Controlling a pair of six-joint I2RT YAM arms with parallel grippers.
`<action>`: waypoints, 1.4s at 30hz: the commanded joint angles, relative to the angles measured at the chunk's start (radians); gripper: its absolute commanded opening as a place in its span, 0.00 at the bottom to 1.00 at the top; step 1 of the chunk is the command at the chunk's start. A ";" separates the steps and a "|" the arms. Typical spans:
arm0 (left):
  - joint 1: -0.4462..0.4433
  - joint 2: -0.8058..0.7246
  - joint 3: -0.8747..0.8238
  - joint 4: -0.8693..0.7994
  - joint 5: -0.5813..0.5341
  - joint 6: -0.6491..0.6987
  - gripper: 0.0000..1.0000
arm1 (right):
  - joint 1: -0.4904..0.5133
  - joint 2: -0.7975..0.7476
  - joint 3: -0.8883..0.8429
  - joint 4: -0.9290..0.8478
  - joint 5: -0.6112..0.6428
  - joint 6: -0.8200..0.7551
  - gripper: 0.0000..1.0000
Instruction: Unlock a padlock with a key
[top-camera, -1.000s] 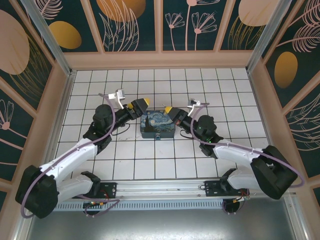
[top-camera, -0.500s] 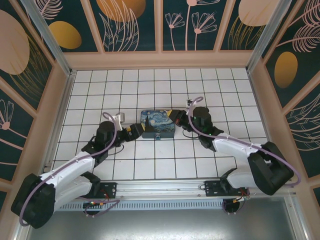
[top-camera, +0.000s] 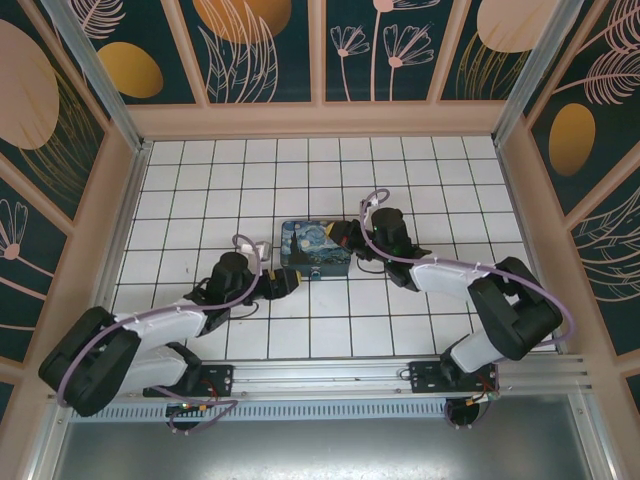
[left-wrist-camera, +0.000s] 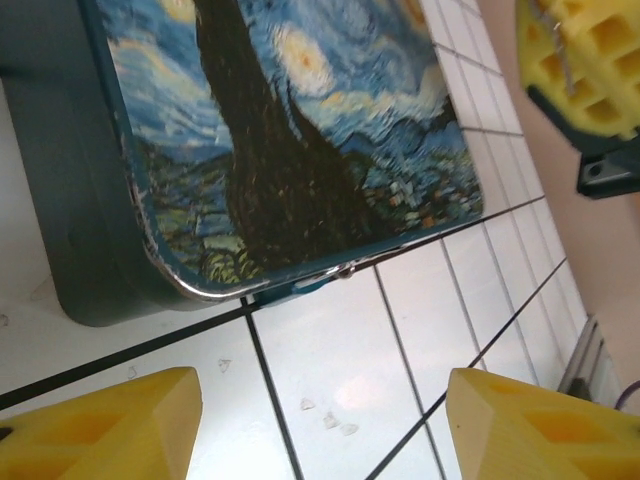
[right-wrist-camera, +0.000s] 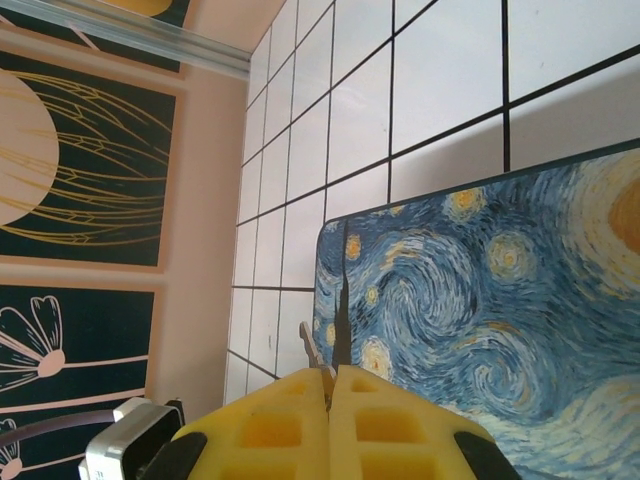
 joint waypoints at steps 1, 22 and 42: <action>-0.018 0.048 -0.006 0.122 -0.008 0.053 0.63 | -0.002 0.022 0.029 0.049 -0.008 -0.008 0.00; -0.093 0.323 0.049 0.355 -0.096 0.144 0.51 | -0.025 0.087 0.012 0.110 -0.027 0.014 0.00; -0.117 0.493 0.107 0.436 -0.153 0.233 0.48 | -0.031 0.132 0.010 0.119 -0.040 0.012 0.00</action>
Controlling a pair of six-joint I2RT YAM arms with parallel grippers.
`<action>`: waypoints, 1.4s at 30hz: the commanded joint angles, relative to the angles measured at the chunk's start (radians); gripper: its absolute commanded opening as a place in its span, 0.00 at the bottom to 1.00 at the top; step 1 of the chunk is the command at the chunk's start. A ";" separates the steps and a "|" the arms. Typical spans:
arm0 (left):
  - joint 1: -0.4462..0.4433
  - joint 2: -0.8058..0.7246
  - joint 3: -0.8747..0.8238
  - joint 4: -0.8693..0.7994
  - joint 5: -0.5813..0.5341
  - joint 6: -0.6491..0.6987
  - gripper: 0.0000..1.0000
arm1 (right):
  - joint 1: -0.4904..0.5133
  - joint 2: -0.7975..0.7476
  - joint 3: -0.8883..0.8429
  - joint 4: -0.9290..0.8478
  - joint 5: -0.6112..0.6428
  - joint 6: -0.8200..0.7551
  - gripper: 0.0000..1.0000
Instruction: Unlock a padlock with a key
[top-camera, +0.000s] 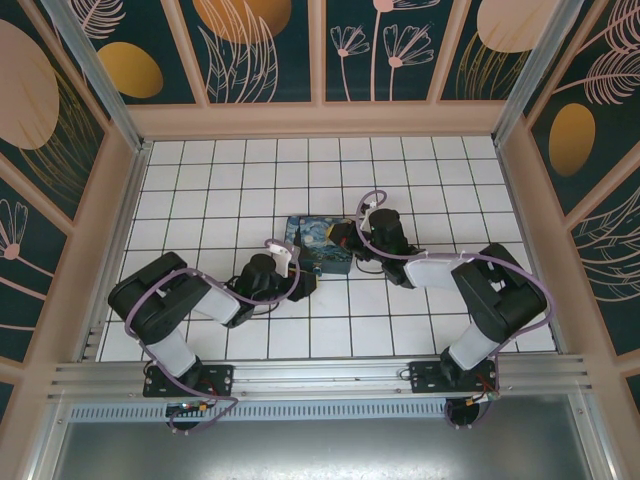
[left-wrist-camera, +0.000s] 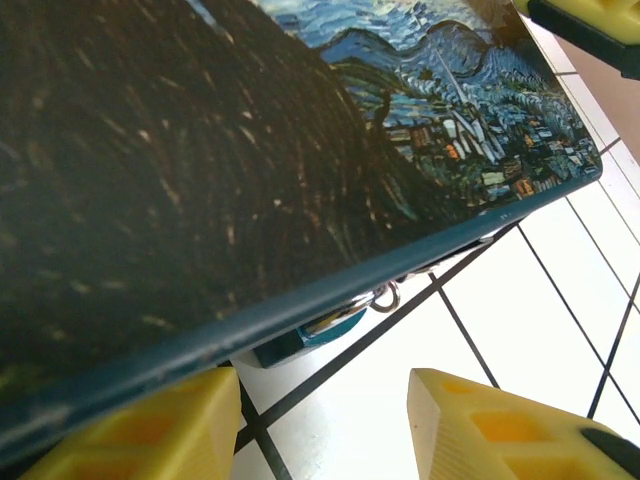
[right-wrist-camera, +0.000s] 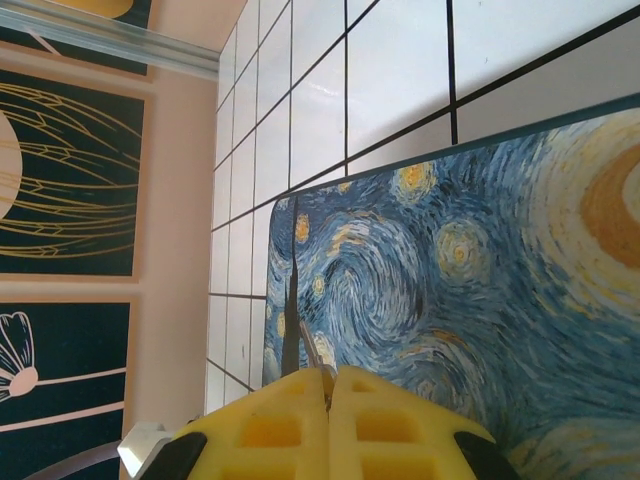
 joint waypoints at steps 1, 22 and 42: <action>-0.011 0.040 0.023 0.045 -0.050 0.061 0.48 | -0.008 0.024 0.011 0.045 -0.025 0.006 0.00; -0.020 0.160 0.118 0.108 0.047 0.056 0.48 | -0.007 0.063 0.016 0.060 -0.039 0.008 0.00; -0.021 0.192 0.082 0.327 0.110 -0.154 0.53 | -0.008 0.065 0.005 0.069 -0.040 0.010 0.00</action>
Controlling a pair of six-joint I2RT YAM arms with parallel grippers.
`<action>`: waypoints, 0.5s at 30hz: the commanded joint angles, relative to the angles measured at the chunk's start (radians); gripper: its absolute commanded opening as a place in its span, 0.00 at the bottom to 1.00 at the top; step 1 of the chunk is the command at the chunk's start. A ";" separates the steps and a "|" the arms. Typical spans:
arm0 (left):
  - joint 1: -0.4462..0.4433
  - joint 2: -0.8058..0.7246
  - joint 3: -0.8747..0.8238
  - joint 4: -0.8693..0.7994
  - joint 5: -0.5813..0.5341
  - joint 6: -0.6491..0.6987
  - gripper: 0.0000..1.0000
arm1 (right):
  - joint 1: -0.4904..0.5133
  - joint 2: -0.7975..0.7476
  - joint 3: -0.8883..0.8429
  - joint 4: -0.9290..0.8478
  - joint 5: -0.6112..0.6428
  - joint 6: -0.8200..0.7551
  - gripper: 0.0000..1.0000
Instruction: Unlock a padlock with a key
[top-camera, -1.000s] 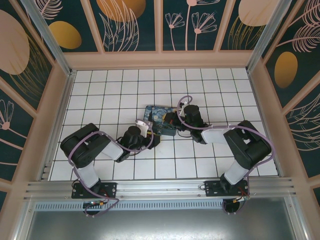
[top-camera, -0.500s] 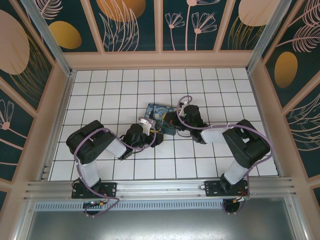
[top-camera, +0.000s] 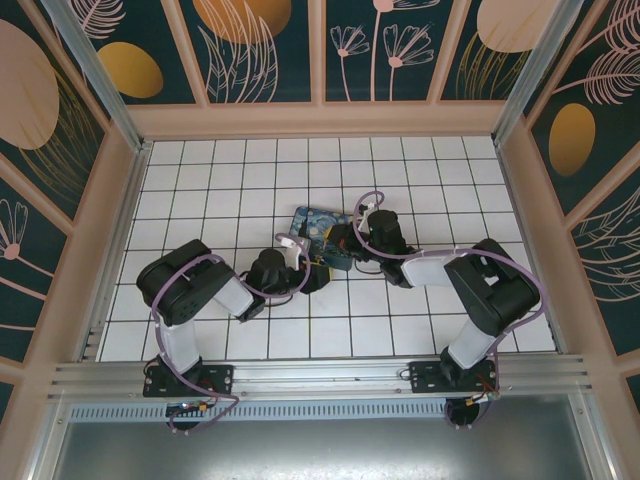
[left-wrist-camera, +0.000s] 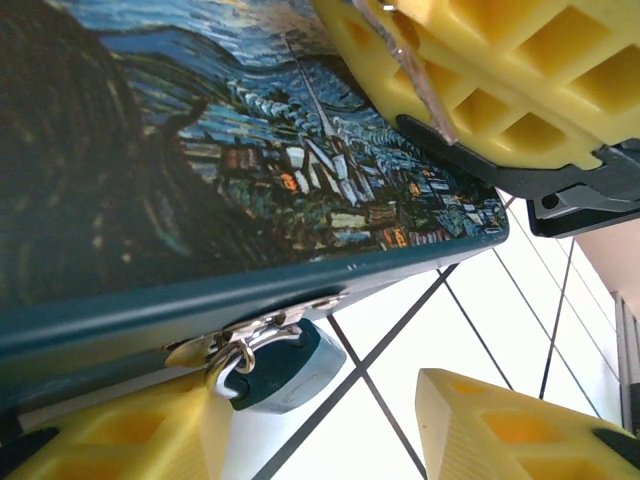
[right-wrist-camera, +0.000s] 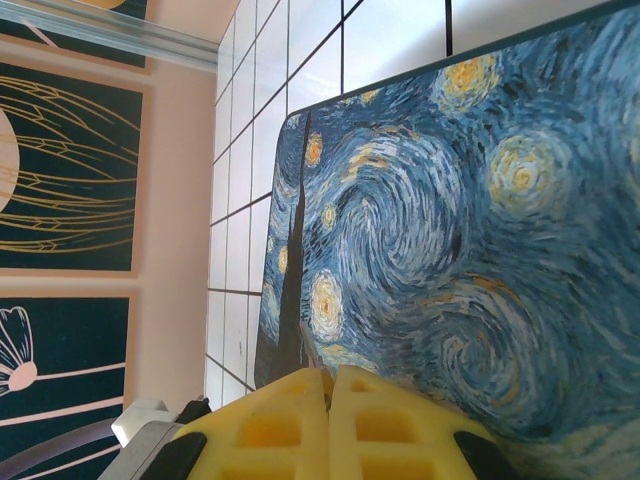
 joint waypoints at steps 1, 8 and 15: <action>-0.008 0.020 -0.012 0.121 0.021 -0.056 0.53 | -0.006 0.017 0.002 0.019 -0.021 0.008 0.00; -0.008 0.062 -0.037 0.207 0.008 -0.116 0.58 | -0.007 0.013 -0.007 0.029 -0.021 0.013 0.00; -0.008 0.068 -0.045 0.215 0.004 -0.123 0.61 | -0.006 0.013 -0.007 0.034 -0.023 0.015 0.00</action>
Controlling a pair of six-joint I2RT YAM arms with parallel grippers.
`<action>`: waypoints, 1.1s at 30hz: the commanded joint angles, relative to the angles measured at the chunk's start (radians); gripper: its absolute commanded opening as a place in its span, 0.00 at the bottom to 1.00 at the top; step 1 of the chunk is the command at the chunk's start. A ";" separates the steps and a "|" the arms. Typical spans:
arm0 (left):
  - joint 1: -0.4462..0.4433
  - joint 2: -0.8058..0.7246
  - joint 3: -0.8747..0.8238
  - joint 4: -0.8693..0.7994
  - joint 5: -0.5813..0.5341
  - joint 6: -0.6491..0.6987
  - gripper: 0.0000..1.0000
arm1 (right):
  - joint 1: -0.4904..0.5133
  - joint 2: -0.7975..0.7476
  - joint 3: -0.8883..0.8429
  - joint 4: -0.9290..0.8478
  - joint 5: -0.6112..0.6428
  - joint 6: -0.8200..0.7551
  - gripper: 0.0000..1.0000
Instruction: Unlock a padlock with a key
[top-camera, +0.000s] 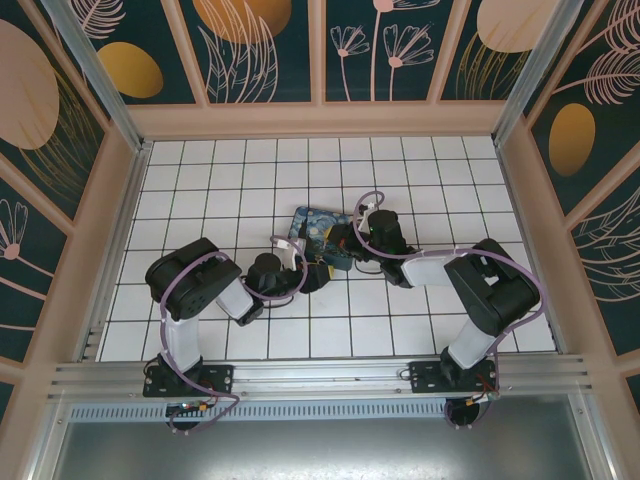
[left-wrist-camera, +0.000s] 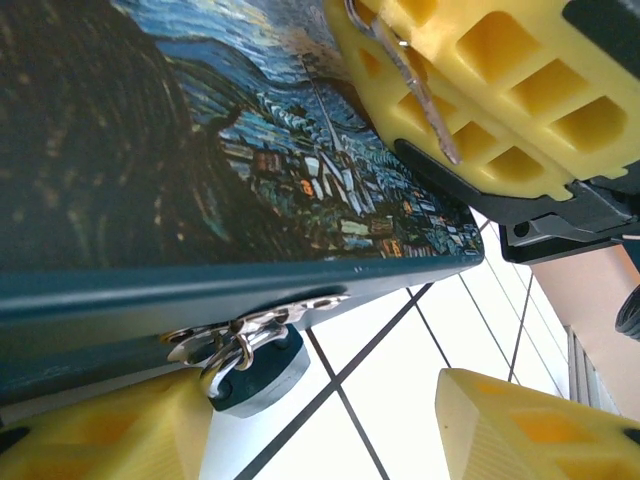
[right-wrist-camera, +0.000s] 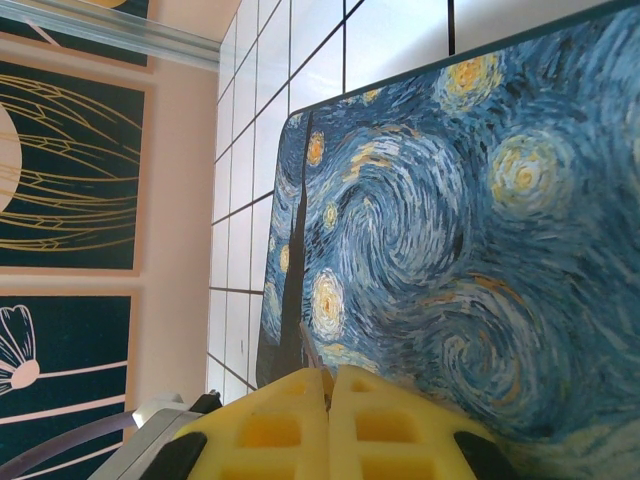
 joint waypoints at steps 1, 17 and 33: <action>-0.007 0.008 -0.019 0.069 0.011 -0.021 0.60 | -0.005 0.013 -0.006 0.029 -0.018 0.014 0.00; -0.008 0.010 -0.036 0.086 -0.026 -0.034 0.61 | -0.004 0.008 -0.003 0.020 -0.018 0.016 0.00; -0.007 0.016 0.009 -0.105 -0.125 -0.004 0.58 | -0.004 0.017 0.009 0.010 -0.022 0.012 0.00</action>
